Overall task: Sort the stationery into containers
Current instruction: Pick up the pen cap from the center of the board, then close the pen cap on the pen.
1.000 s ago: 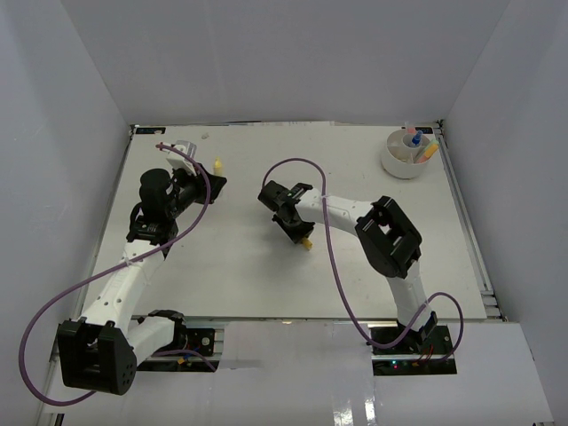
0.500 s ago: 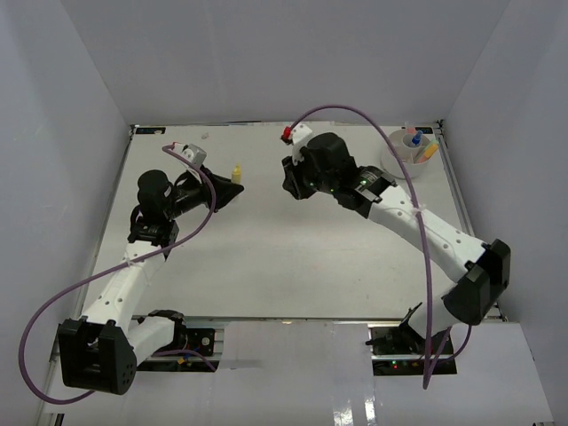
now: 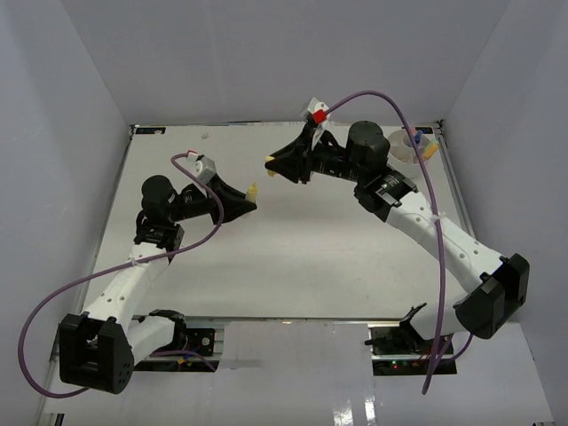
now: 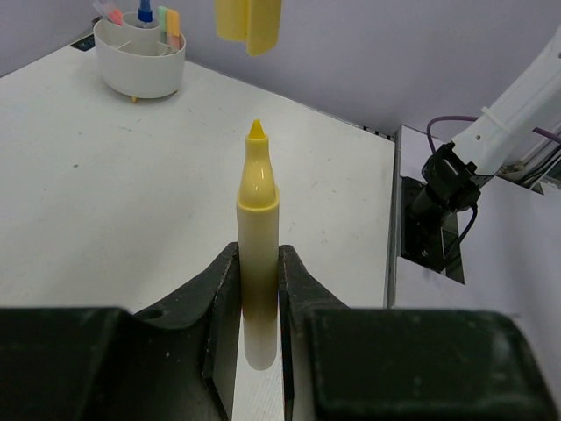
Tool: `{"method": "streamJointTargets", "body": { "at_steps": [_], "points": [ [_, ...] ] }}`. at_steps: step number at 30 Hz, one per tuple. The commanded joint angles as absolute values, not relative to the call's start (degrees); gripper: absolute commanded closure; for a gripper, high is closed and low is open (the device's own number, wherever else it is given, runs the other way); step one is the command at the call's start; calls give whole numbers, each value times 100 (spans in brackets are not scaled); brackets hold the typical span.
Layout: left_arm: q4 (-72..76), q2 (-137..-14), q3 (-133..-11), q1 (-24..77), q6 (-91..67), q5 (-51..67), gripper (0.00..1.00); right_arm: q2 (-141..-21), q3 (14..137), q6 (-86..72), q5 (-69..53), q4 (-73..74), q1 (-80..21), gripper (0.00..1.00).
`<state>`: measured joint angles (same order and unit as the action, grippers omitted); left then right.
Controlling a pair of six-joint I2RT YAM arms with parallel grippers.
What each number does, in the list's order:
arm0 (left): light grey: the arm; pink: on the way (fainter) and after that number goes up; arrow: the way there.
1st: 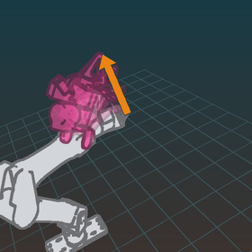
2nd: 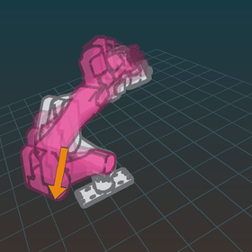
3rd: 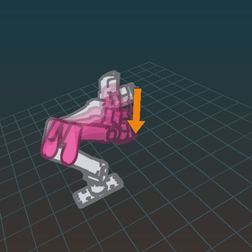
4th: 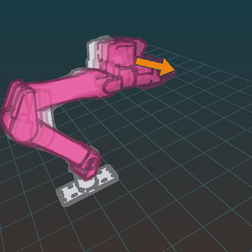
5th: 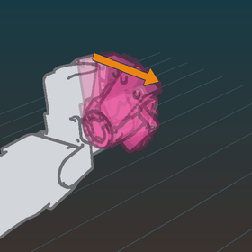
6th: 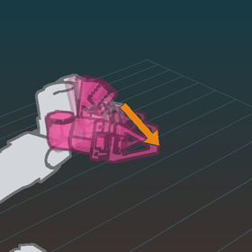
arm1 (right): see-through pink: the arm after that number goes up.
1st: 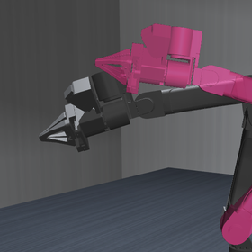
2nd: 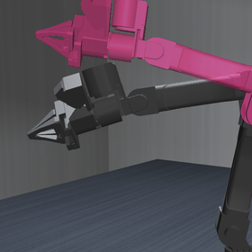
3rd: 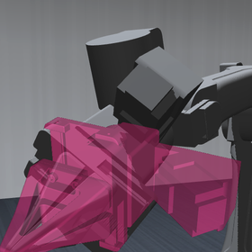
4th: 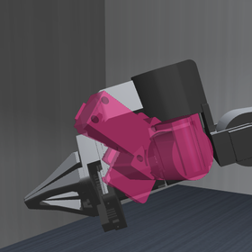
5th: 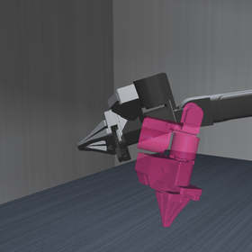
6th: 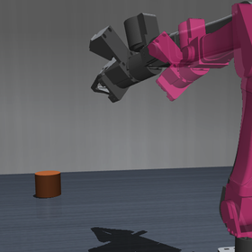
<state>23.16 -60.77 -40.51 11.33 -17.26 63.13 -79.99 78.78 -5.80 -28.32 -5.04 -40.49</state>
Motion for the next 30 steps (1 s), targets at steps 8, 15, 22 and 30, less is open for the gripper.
{"method": "streamJointTargets", "body": {
  "at_steps": [8,15,22,30],
  "points": [
    [2777,-5950,-3902,1204,-1749,6504,91,-8367,7383,-2161,-4254,-3796,-4034,92],
    [2979,-5889,-3832,1195,-1837,6504,91,-8517,7216,-2487,-4394,-4227,-4078,92],
    [3120,-5845,-3762,1195,-1890,6425,91,-8578,7146,-2558,-4421,-4271,-4201,92],
    [3340,-5810,-3700,1204,-1969,6477,90,-8675,6987,-2733,-4421,-4517,-4254,92]
  ]
}}
